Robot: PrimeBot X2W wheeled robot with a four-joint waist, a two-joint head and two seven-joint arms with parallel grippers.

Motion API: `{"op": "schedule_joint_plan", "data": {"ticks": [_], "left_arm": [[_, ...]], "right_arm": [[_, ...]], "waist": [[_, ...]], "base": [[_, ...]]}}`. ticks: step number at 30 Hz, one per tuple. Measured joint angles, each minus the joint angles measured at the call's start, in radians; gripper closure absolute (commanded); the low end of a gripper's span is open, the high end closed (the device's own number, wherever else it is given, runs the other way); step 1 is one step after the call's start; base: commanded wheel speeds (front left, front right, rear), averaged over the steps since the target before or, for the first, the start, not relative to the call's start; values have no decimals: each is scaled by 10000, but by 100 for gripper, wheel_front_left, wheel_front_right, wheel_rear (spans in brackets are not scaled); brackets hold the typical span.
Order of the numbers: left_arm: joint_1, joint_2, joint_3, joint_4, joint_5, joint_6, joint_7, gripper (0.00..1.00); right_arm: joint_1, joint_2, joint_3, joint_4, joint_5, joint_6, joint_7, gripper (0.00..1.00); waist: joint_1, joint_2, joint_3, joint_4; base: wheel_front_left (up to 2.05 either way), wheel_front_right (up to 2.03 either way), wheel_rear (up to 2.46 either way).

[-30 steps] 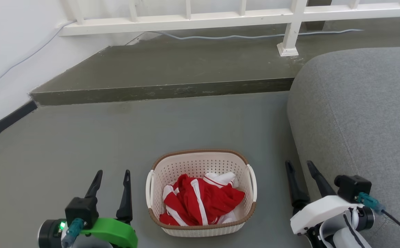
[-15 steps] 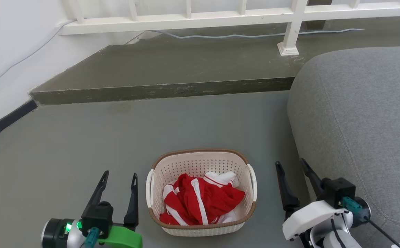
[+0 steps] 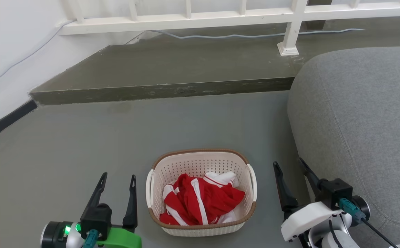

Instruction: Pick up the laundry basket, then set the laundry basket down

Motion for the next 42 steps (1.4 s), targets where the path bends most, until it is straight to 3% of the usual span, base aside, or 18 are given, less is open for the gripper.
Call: {"op": "schedule_joint_plan", "data": {"ticks": [29, 42], "left_arm": [[58, -79, 188, 15, -90, 0, 0, 0], [-88, -128, 194, -270, -153, -2, 0, 0]], "right_arm": [[52, 4, -165, -44, 4, 0, 0, 0], [-207, 6, -499, -445, 2, 2, 0, 0]], "waist": [[0, 0, 37, -26], [0, 0, 1040, -5]], "base": [[0, 0, 0], [0, 0, 0]]}}
